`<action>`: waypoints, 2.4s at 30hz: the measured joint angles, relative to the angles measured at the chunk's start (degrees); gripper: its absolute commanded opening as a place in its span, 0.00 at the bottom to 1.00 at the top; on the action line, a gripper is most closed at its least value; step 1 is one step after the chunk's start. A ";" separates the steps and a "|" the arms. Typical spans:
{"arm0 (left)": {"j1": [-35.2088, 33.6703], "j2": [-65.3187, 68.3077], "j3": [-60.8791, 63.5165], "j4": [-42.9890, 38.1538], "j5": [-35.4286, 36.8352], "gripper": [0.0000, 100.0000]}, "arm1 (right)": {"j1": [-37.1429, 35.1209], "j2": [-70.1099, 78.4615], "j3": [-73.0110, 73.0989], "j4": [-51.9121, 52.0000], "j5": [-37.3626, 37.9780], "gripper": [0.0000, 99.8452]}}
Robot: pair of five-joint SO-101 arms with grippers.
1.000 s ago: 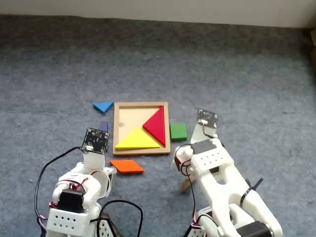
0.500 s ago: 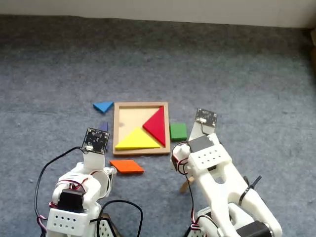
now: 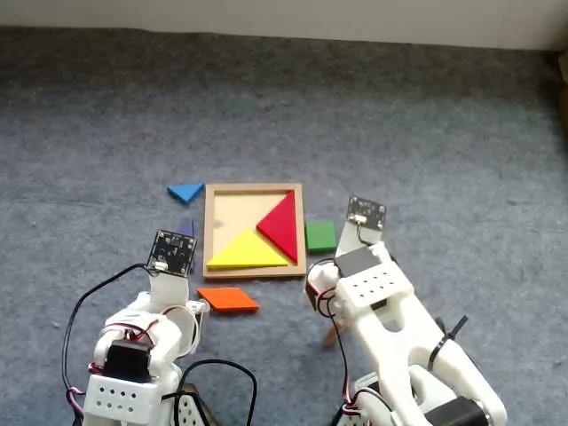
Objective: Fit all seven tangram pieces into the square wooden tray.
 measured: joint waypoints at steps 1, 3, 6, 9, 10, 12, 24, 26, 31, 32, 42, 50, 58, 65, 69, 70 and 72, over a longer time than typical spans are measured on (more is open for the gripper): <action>0.00 0.00 0.00 0.00 0.00 0.15 | 0.00 0.00 0.00 -0.26 0.00 0.17; 0.00 0.00 0.00 0.00 0.00 0.15 | 0.00 0.00 0.00 -0.26 0.00 0.17; 0.00 0.00 0.00 0.00 0.00 0.15 | 0.00 0.00 0.00 -0.26 0.00 0.17; 0.00 0.00 0.00 0.00 0.00 0.15 | 0.00 0.00 0.00 -0.26 0.00 0.17; 0.00 0.00 0.00 0.00 0.00 0.15 | 0.00 0.00 0.00 -0.18 0.00 0.17; 0.00 0.00 0.00 0.00 0.00 0.15 | 0.53 0.00 0.00 1.67 0.97 0.17; 0.00 0.00 0.00 0.00 0.00 0.15 | 4.13 0.00 0.00 8.00 5.19 0.17; 0.00 0.00 0.00 0.00 0.00 0.15 | 4.13 0.00 0.00 8.00 5.19 0.17; 0.00 0.00 0.00 0.00 0.00 0.15 | 3.25 5.80 0.00 8.00 5.19 0.17; 0.00 0.00 0.00 0.00 0.00 0.15 | 3.25 8.53 0.00 8.00 5.19 0.17; 0.00 0.00 0.00 0.00 0.00 0.15 | 0.79 25.67 -8.35 10.46 5.36 0.08; 0.00 0.00 0.00 0.00 0.00 0.15 | -1.49 25.76 -8.88 10.64 7.21 0.01; 0.09 0.00 0.00 0.00 0.00 0.15 | -1.76 20.22 -11.16 10.02 13.63 0.01; 0.09 0.00 0.00 0.00 0.00 0.15 | 3.52 5.71 -11.60 8.88 24.53 0.01; 0.00 0.00 0.00 0.00 0.00 0.15 | 3.69 3.25 -11.60 3.69 28.31 0.01; 0.00 0.00 0.00 0.00 0.00 0.15 | 3.69 3.25 -11.60 1.76 28.92 0.01; 0.09 0.00 0.00 0.00 0.00 0.15 | 3.69 3.34 -11.60 -2.29 29.98 0.01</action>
